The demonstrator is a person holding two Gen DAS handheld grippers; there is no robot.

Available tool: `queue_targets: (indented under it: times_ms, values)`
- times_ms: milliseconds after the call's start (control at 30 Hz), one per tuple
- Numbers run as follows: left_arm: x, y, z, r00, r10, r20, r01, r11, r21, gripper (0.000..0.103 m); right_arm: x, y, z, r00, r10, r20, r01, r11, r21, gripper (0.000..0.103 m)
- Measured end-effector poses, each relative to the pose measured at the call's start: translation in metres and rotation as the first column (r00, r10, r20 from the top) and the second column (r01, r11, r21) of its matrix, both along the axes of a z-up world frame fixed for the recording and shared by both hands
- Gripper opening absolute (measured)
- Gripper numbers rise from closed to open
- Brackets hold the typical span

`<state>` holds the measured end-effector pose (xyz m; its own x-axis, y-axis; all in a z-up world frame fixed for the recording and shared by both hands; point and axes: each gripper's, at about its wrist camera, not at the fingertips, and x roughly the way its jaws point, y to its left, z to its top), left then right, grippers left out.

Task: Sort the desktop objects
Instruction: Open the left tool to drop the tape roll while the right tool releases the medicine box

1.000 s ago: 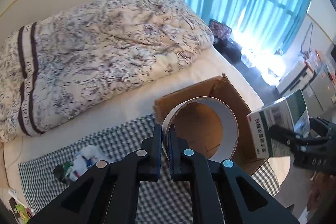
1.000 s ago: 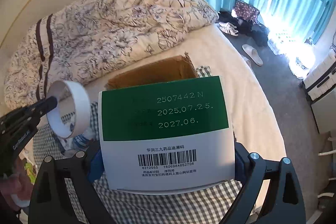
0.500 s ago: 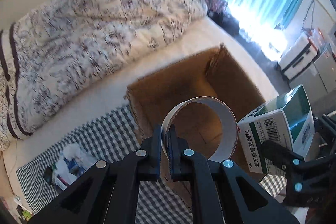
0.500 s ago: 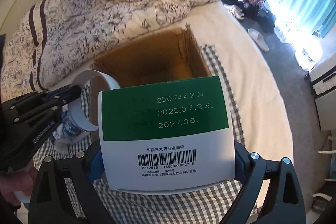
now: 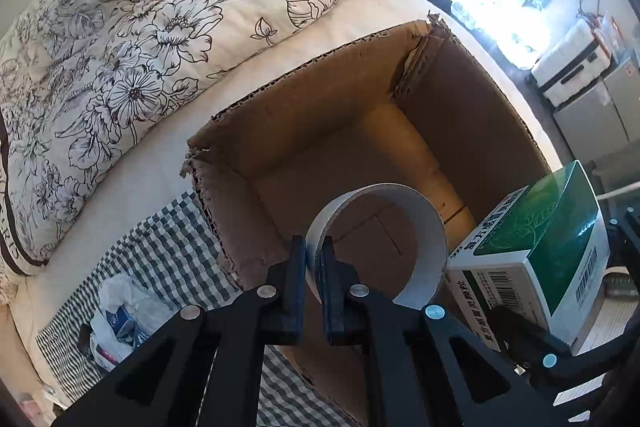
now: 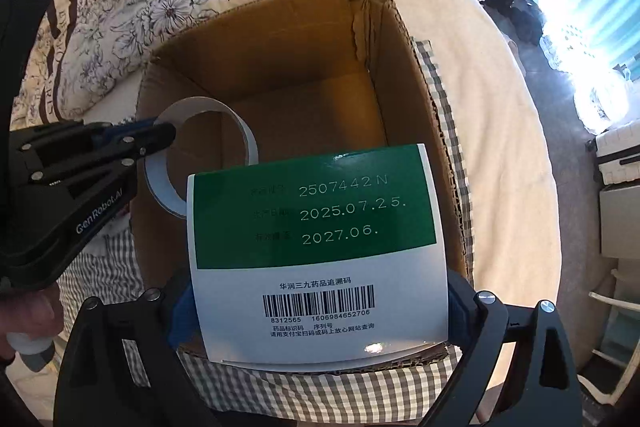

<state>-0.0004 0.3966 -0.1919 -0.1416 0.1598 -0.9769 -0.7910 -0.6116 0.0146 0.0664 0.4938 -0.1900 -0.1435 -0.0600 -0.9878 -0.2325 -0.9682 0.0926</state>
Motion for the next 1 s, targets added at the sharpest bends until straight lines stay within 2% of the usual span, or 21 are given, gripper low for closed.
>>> queue_targets:
  times_ms: [200, 267, 367, 533, 633, 733, 1000]
  values:
    - [-0.007, -0.005, 0.002, 0.998, 0.037, 0.048, -0.037, 0.999, 0.007, 0.024, 0.003, -0.004, 0.004, 1.0, 0.011, 0.011, -0.011, 1.0, 0.003, 0.095]
    - [-0.008, -0.008, 0.009, 0.998, 0.05, 0.047, -0.051, 0.998, 0.029, 0.038, 0.004, -0.006, 0.005, 1.0, 0.018, 0.013, -0.018, 1.0, 0.0, 0.096]
    - [-0.01, -0.012, 0.023, 0.997, 0.063, 0.045, -0.066, 0.995, 0.073, 0.049, 0.005, -0.009, 0.008, 1.0, 0.015, 0.011, -0.015, 1.0, -0.004, 0.096]
    - [-0.013, -0.025, 0.048, 0.995, 0.094, 0.032, -0.097, 0.987, 0.129, 0.055, 0.009, -0.014, 0.013, 1.0, 0.011, 0.007, -0.011, 1.0, -0.02, 0.096]
    - [-0.014, -0.036, 0.063, 0.993, 0.118, 0.023, -0.12, 0.98, 0.161, 0.06, 0.013, -0.018, 0.02, 1.0, 0.006, -0.013, -0.006, 1.0, 0.003, 0.103]
    - [-0.014, -0.047, 0.077, 0.991, 0.136, 0.006, -0.135, 0.974, 0.182, 0.061, 0.016, -0.024, 0.03, 0.999, 0.006, -0.048, -0.005, 0.999, 0.032, 0.103]
    - [-0.014, -0.095, 0.103, 0.978, 0.207, -0.033, -0.195, 0.957, 0.213, 0.062, 0.016, -0.042, 0.054, 0.995, 0.032, -0.099, -0.029, 0.999, 0.036, 0.103]
